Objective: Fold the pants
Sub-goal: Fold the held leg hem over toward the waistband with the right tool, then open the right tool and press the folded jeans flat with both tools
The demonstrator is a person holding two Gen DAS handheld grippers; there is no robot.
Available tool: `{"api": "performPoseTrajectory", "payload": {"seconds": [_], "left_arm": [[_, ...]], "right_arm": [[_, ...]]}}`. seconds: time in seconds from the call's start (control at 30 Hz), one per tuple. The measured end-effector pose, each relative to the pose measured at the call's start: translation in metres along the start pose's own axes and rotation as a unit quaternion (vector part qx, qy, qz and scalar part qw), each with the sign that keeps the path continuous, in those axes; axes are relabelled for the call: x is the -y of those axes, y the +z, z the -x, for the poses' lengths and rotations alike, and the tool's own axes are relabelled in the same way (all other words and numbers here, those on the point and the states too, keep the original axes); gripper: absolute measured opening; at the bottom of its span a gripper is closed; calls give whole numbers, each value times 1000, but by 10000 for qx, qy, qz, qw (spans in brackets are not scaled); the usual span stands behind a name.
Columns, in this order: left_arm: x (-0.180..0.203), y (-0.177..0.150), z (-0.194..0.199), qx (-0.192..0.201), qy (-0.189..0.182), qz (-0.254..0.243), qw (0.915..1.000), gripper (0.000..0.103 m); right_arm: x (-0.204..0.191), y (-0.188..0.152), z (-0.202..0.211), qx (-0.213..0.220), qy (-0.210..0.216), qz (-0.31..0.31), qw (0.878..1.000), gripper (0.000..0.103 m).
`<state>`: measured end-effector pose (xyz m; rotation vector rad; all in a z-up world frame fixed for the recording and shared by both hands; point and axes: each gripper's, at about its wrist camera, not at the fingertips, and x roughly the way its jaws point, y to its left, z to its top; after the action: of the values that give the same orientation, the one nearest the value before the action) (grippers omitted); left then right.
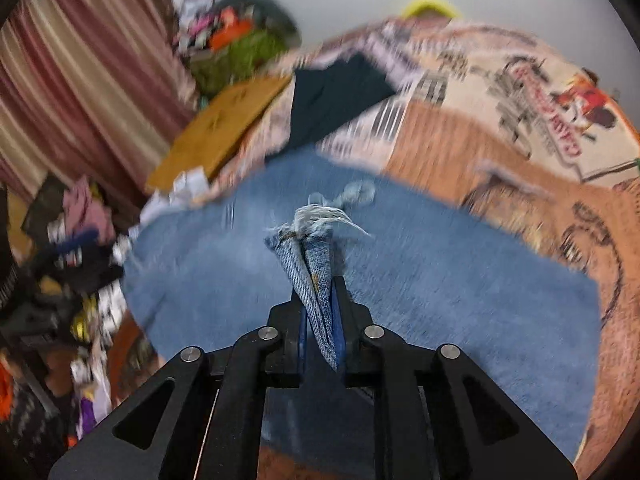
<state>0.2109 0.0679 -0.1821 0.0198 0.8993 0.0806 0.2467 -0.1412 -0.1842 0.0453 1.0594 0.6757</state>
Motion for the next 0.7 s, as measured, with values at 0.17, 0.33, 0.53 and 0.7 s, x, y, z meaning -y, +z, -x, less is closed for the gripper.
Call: {"api": "performPoseTrajectory", "payload": {"seconds": [0.17,0.33,0.53,0.7], "left_arm": [[18,9,6,107,-82,-203,9997,102],[43,24,13,263,-164,-473,9984,102],[75,46,13,370,-443,-658,9962,102],[108,69,-4,296,-676,-799,9941,102]], "right_arm": [[-10,-11,10,-120,290,157,9994,47],[-6,-12,48,291,339,128,9989,48],[28,-4,94,925,-148,-45,9956,52],[65,-4,115,1098,-483,-298,9923,52]]}}
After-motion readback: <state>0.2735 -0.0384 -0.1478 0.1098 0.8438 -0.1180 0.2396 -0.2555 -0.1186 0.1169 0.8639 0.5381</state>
